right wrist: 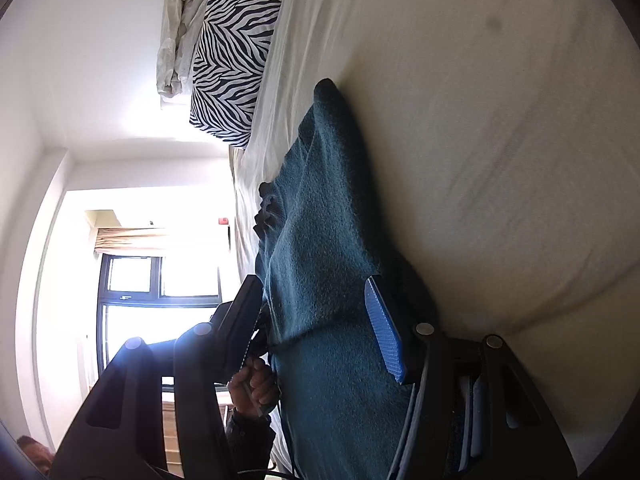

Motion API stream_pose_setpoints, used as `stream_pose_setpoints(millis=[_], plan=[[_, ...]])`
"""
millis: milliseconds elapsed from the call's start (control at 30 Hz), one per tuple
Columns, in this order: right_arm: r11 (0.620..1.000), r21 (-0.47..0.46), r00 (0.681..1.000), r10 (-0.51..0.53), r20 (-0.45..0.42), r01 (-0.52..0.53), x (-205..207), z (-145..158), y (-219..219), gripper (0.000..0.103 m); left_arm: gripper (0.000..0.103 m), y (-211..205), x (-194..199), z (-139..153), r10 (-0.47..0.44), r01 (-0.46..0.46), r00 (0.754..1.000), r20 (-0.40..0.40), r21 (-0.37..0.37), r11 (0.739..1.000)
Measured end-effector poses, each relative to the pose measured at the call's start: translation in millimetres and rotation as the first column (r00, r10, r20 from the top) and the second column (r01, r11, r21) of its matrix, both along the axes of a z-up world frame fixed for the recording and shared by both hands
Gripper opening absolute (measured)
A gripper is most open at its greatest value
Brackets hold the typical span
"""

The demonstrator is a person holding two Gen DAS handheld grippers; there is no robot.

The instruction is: Fold small clothes

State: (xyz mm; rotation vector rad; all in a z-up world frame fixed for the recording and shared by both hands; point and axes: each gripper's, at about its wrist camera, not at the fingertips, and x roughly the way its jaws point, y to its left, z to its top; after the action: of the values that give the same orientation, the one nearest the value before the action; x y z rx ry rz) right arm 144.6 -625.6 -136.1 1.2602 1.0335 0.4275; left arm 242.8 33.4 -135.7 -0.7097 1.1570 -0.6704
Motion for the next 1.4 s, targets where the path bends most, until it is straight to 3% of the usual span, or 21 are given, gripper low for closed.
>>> stream_pose_setpoints(millis=[100, 233, 333, 533, 733, 833, 900, 1267, 1400], plan=[[0.998, -0.048, 0.999, -0.052, -0.011, 0.052, -21, 5, -16, 0.053, 0.017, 8, -6, 8, 0.021, -0.021, 1.000, -0.006, 0.020, 1.000], [0.987, -0.149, 0.998, -0.067, -0.005, 0.066, -62, 23, -23, 0.055, 0.045, 36, -31, 31, 0.092, -0.093, 0.995, 0.035, 0.045, 0.995], [0.976, -0.214, 0.999, -0.046, 0.019, 0.049, -98, 41, -19, 0.055, 0.057, 58, -69, 53, 0.132, -0.141, 0.987, 0.091, 0.104, 0.985], [0.947, -0.322, 0.999, -0.004, 0.034, 0.014, -178, 56, -7, 0.055, 0.057, 88, -170, 67, 0.108, -0.126, 0.988, 0.112, 0.158, 0.979], [0.929, -0.369, 0.999, 0.024, 0.035, -0.009, -242, 62, 3, 0.055, 0.058, 102, -259, 50, 0.108, -0.116, 0.993, 0.054, 0.196, 0.974], [0.923, -0.385, 0.999, 0.023, 0.029, -0.011, -264, 65, 3, 0.055, 0.057, 100, -289, 38, 0.094, -0.093, 0.996, 0.003, 0.178, 0.980], [0.920, -0.393, 0.999, 0.028, 0.018, -0.018, -278, 65, 4, 0.055, 0.058, 95, -307, 40, 0.078, -0.079, 0.997, 0.009, 0.172, 0.982], [0.910, -0.413, 0.999, 0.041, -0.010, -0.041, -327, 66, 1, 0.053, 0.058, 80, -339, 28, 0.048, -0.042, 0.998, -0.047, 0.120, 0.992], [0.908, -0.415, 0.998, 0.054, -0.012, -0.054, -342, 68, -1, 0.052, 0.054, 78, -341, 25, 0.038, -0.030, 0.997, -0.062, 0.124, 0.992]])
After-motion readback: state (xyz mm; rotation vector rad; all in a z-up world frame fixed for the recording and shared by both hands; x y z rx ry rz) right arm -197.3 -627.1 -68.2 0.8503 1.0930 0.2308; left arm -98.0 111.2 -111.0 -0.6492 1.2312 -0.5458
